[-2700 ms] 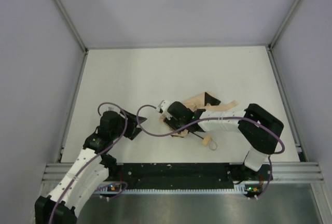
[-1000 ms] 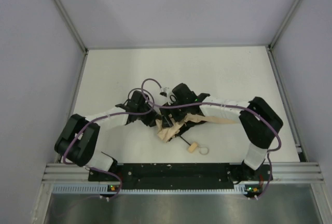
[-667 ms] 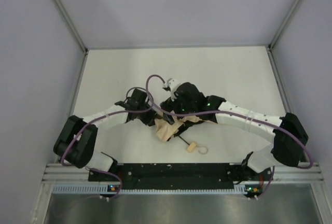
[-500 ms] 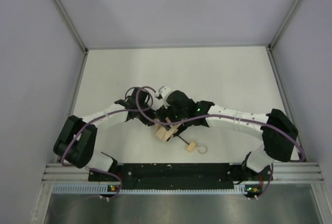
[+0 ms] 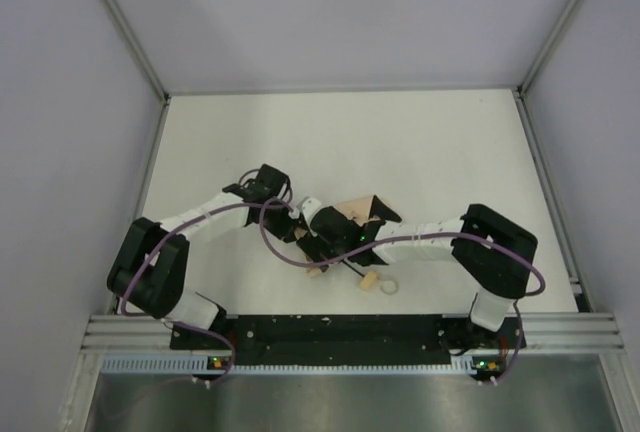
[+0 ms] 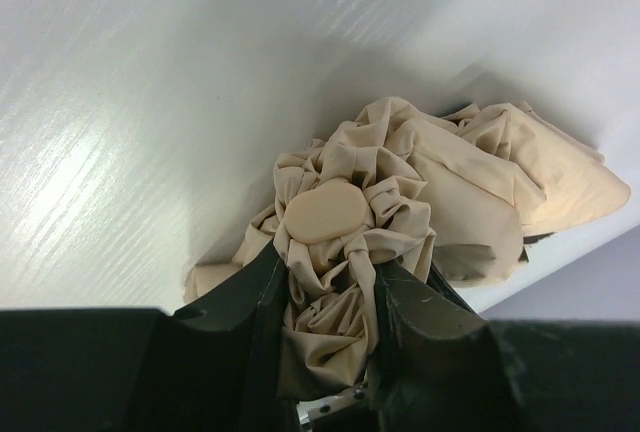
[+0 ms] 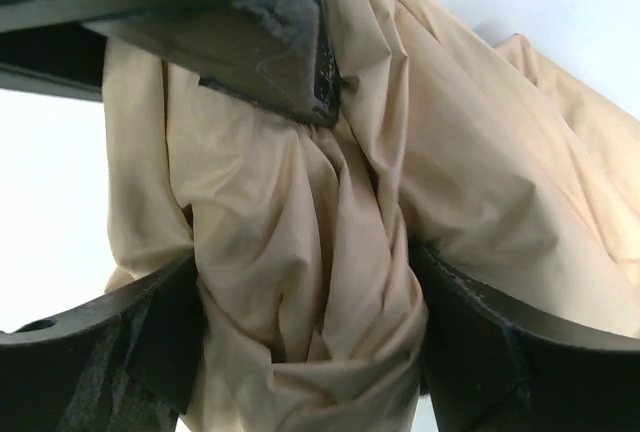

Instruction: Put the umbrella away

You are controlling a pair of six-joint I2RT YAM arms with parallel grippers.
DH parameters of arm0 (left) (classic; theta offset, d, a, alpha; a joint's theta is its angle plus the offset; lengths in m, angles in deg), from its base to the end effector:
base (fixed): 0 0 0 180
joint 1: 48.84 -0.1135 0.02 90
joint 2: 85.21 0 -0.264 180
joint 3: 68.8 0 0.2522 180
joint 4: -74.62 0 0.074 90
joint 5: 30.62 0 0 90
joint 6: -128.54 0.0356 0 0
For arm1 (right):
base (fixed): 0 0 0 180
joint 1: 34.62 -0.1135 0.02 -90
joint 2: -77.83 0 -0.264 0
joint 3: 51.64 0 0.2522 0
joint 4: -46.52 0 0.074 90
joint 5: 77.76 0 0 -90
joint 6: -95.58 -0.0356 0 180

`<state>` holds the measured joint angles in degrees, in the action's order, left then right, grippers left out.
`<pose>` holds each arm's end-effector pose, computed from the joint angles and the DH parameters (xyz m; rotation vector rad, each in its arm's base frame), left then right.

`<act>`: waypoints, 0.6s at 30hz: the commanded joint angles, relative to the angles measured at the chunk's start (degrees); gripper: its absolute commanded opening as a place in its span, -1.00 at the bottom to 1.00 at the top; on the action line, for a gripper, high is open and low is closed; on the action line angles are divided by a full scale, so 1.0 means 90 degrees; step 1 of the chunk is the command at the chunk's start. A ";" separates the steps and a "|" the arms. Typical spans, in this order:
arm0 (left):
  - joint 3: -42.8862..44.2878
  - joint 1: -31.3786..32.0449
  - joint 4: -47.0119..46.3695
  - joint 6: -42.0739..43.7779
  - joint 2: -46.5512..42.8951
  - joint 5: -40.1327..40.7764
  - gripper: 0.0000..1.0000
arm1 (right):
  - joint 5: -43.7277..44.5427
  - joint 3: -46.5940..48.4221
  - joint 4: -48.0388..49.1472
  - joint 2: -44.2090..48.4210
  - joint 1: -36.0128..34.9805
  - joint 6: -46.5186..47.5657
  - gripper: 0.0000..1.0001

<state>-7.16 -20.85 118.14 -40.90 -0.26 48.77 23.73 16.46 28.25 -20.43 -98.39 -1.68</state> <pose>0.2365 -0.1331 0.1765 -1.2420 2.7084 -0.6560 0.1603 0.3092 0.1666 -1.0638 2.1746 0.3353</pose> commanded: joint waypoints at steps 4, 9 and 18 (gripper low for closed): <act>0.0286 0.0025 0.0268 -0.0402 0.0102 -0.0051 -1.00 | 0.0335 -0.0004 -0.0317 -0.1346 -0.0073 -0.0227 -0.13; 0.0227 -0.0024 0.0034 -0.0431 0.0024 -0.0100 -1.00 | -0.0396 -0.0315 -0.0231 -0.1602 -0.0063 -0.0335 -0.65; 0.0042 -0.0385 -0.0464 0.0427 -0.0696 0.0046 0.05 | -0.2758 -0.0667 0.0393 -0.1339 0.0278 -0.0442 -1.00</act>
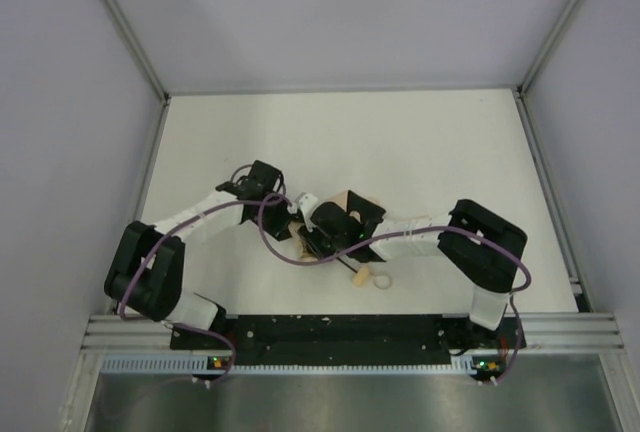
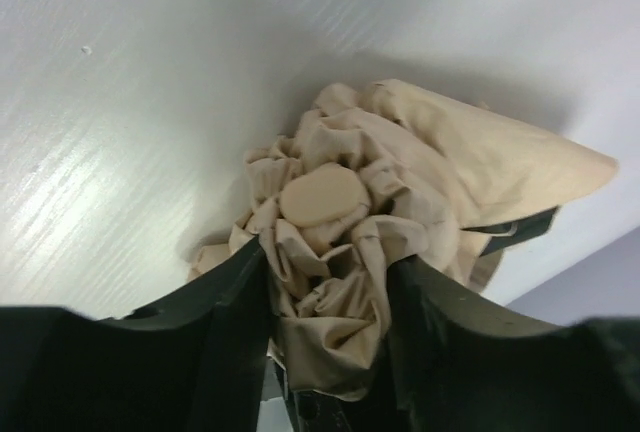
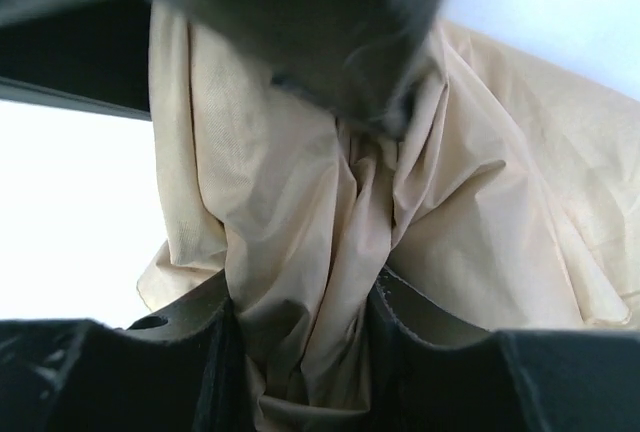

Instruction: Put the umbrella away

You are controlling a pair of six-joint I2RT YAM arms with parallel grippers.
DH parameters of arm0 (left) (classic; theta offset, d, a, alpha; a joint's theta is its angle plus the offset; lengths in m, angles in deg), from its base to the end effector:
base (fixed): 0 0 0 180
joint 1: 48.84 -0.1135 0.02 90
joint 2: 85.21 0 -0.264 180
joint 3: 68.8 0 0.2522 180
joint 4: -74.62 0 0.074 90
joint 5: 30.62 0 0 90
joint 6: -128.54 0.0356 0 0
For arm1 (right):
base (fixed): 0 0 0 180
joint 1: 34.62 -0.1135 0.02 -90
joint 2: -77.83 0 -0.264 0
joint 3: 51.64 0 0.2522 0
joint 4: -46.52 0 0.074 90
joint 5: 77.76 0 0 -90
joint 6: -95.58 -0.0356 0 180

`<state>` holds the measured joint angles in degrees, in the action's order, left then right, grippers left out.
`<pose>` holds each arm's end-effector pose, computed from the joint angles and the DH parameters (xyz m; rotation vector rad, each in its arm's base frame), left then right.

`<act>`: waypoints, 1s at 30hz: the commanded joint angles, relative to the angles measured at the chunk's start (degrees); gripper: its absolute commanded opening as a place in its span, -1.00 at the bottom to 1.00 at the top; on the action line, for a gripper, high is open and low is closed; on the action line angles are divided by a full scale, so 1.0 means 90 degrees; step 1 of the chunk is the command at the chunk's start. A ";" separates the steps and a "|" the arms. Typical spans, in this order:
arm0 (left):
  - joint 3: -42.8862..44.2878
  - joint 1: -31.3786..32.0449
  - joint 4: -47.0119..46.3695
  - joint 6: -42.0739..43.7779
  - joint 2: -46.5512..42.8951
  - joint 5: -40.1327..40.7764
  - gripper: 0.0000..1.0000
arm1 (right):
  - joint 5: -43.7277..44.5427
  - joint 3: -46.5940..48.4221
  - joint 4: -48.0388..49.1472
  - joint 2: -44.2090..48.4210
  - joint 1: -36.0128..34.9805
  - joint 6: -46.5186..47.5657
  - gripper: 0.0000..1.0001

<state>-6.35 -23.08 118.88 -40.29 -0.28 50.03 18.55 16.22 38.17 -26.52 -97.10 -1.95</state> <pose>0.2432 -0.1238 0.1798 -1.2758 2.6664 -0.6291 0.1725 0.3226 0.1422 -1.0567 2.1511 0.4634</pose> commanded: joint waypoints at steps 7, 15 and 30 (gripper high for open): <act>-0.1169 -0.0645 -0.1854 0.0585 -0.1983 -0.0543 0.97 | -0.4008 -0.0758 -0.0289 -0.0504 0.0711 -0.0872 -1.00; -0.1795 -0.0645 -0.2090 0.0341 -0.2609 -0.0896 0.97 | -0.5045 -0.0543 -0.0221 -0.0690 0.1277 -0.1350 -1.00; -0.1543 -0.0352 -0.0296 -0.0402 -0.2424 -0.0535 0.91 | -0.4530 -0.0075 -0.0112 -0.0622 0.1795 -0.2172 -1.00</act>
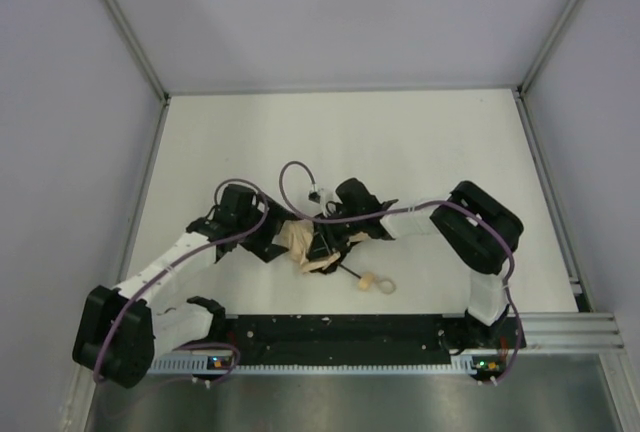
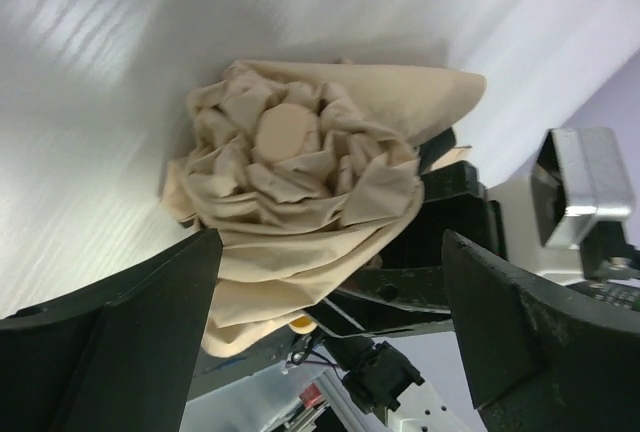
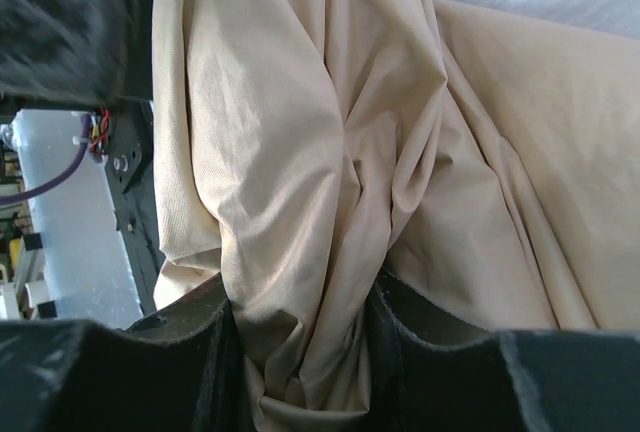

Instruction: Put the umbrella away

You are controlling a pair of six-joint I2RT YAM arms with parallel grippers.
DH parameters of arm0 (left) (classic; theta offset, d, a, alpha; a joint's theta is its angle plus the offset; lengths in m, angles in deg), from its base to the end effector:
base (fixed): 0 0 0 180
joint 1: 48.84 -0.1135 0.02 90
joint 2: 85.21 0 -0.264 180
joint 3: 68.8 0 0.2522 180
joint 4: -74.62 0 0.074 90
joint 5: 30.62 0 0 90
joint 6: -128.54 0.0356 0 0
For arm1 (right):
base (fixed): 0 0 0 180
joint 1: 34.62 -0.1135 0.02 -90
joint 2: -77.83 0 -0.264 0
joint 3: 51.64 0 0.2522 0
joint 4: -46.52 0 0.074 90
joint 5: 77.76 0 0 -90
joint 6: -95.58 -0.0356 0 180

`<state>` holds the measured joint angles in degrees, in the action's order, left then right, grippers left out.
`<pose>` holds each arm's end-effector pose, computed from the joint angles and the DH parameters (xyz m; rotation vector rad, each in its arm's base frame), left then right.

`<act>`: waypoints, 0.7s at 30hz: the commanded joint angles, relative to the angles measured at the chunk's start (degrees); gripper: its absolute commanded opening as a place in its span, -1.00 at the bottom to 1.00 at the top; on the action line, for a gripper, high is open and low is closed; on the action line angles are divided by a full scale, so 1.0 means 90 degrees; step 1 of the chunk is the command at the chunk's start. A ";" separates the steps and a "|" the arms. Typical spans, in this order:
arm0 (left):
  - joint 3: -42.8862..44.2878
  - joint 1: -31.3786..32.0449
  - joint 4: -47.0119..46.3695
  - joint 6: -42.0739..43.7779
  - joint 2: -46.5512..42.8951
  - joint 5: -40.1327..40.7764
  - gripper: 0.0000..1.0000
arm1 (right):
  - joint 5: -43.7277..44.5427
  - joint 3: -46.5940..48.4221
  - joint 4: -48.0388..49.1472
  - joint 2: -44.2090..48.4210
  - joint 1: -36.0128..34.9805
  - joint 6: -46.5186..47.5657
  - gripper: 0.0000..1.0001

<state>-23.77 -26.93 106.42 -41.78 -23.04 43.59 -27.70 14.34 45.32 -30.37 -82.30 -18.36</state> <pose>0.1902 -0.0869 0.1910 -1.2012 2.4376 -1.0273 0.2274 0.2836 0.1252 -0.9062 2.3905 1.3805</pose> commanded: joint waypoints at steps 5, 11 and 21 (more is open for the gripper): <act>0.0062 0.0095 0.0207 -0.0421 -0.0277 0.0563 0.92 | 0.0981 0.0563 -0.1258 -0.0097 0.0190 -0.0084 -1.00; 0.0167 0.0124 -0.1048 -0.0355 0.0930 0.0319 0.96 | 0.0796 0.0896 -0.1366 -0.0116 0.0200 0.0189 -1.00; 0.0617 0.0192 -0.0804 0.0018 0.2300 0.0573 0.14 | 0.0532 0.1472 -0.1356 -0.0116 0.0220 0.0570 -1.00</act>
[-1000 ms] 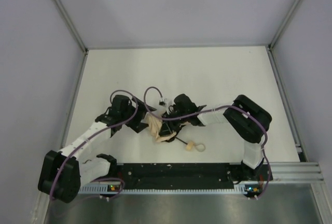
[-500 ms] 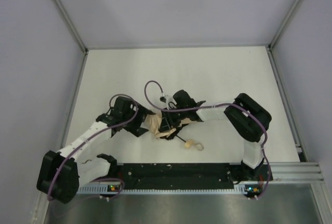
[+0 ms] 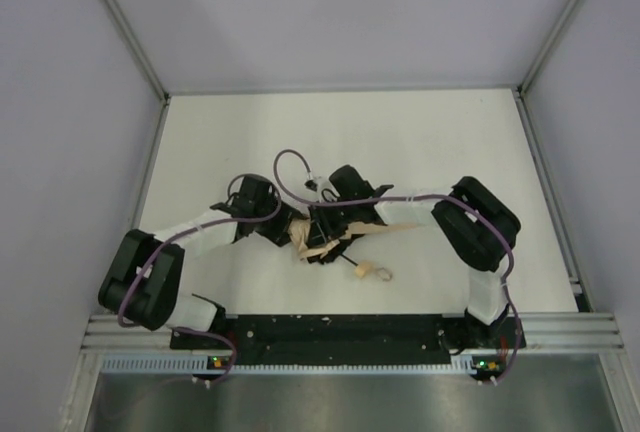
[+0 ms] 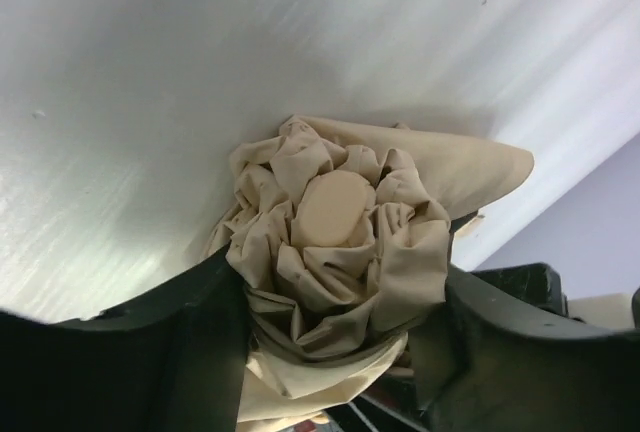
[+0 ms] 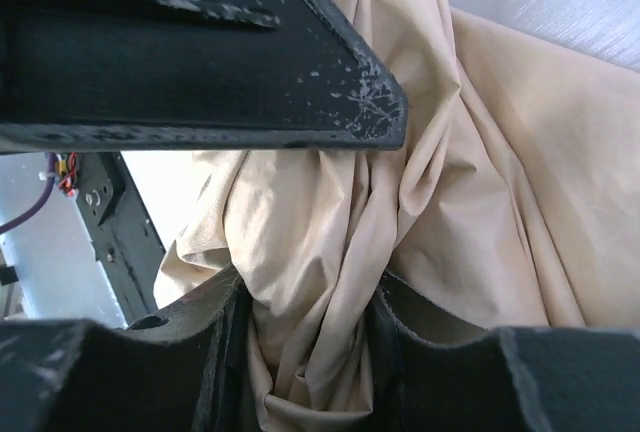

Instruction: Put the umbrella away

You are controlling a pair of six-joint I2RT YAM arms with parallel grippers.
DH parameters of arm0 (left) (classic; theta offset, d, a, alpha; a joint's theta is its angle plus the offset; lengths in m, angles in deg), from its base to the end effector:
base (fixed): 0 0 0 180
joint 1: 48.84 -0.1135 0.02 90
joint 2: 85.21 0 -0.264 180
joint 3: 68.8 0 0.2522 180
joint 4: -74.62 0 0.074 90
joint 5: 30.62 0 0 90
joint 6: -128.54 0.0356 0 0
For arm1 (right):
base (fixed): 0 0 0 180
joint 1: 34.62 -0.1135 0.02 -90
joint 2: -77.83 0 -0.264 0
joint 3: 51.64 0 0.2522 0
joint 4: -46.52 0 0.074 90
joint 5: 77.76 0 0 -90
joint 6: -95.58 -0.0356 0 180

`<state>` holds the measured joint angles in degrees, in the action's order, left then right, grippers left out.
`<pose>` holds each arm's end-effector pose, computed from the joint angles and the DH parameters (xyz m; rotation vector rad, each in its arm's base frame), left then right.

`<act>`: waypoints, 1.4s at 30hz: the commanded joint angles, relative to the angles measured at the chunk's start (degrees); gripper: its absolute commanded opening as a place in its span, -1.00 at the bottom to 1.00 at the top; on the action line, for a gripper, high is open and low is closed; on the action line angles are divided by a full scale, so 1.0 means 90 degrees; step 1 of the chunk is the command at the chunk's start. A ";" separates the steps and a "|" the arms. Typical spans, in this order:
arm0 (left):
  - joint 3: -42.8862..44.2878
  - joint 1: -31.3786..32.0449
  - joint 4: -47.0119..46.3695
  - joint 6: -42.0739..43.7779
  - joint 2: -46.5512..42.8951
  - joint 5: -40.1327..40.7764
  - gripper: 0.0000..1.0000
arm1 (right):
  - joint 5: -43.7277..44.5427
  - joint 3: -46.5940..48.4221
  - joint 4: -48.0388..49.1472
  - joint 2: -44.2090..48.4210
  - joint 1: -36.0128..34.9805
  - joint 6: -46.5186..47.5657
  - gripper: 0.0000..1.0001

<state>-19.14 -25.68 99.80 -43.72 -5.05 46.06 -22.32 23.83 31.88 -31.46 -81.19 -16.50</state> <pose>0.2298 -0.1072 0.1559 -1.3037 2.5059 -0.8932 0.2502 0.2937 0.1450 -0.8527 2.4800 1.2261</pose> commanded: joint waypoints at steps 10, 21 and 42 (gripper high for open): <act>0.0229 0.0073 -0.0146 0.0516 0.0166 0.0718 -1.00 | 0.1678 0.1491 -0.1813 0.0522 0.0047 0.1409 0.03; 0.0435 0.0083 0.0401 0.0742 -0.0244 0.0729 -1.00 | 0.3821 0.1162 -0.2442 0.1977 -0.0841 0.2160 0.78; 0.1587 0.0083 0.1896 0.0068 0.0595 0.0299 -1.00 | 0.4426 -0.0196 -0.0557 0.0524 -0.1574 0.2728 0.63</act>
<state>-7.49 -25.11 114.45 -40.90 -0.30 51.15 13.37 25.49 24.05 -23.31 -94.78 8.35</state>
